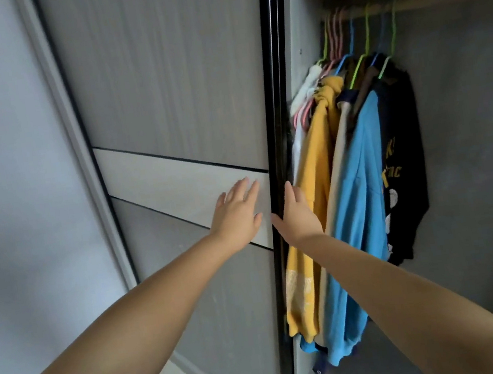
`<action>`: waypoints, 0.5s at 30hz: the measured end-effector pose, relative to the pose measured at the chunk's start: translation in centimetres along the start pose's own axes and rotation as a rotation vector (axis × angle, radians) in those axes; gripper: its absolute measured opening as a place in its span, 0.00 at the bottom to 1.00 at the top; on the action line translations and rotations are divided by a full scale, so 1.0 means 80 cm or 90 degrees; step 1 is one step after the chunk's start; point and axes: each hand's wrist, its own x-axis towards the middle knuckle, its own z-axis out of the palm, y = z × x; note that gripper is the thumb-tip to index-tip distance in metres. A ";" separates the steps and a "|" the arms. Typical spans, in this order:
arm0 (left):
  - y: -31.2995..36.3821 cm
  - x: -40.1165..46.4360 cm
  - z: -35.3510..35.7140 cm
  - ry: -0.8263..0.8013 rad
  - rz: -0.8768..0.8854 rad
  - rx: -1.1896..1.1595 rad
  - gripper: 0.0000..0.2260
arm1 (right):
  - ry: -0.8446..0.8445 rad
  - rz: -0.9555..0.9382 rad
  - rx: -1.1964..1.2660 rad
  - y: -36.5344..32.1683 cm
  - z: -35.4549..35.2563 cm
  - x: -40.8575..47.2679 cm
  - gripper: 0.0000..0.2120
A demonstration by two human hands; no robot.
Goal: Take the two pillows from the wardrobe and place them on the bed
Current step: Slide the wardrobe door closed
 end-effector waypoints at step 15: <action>-0.024 0.125 0.065 0.231 0.228 -0.097 0.39 | 0.123 0.123 0.030 0.022 0.047 0.050 0.32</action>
